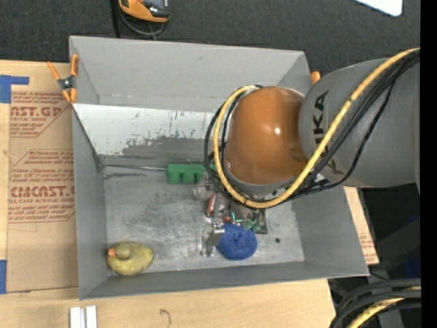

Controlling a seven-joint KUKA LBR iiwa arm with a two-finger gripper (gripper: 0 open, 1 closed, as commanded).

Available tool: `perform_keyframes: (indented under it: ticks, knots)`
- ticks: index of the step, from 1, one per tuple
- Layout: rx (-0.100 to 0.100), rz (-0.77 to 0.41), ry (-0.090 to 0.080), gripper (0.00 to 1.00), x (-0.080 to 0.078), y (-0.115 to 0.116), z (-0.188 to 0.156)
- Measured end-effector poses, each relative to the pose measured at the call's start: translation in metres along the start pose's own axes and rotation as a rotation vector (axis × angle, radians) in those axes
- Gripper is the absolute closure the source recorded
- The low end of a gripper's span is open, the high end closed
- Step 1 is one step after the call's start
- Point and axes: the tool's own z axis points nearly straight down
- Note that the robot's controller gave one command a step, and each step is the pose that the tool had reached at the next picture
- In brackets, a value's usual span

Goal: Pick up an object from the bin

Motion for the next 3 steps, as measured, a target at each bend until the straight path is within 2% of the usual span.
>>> perform_keyframes:
  ticks: [1, 2, 3]
  knots:
    - [-0.002, -0.089, -0.003, 0.00, -0.004, -0.013, 0.008]
    - [0.002, -0.239, -0.002, 0.00, -0.013, -0.042, 0.043]
    - [0.000, -0.114, -0.001, 0.00, -0.004, -0.069, 0.068]
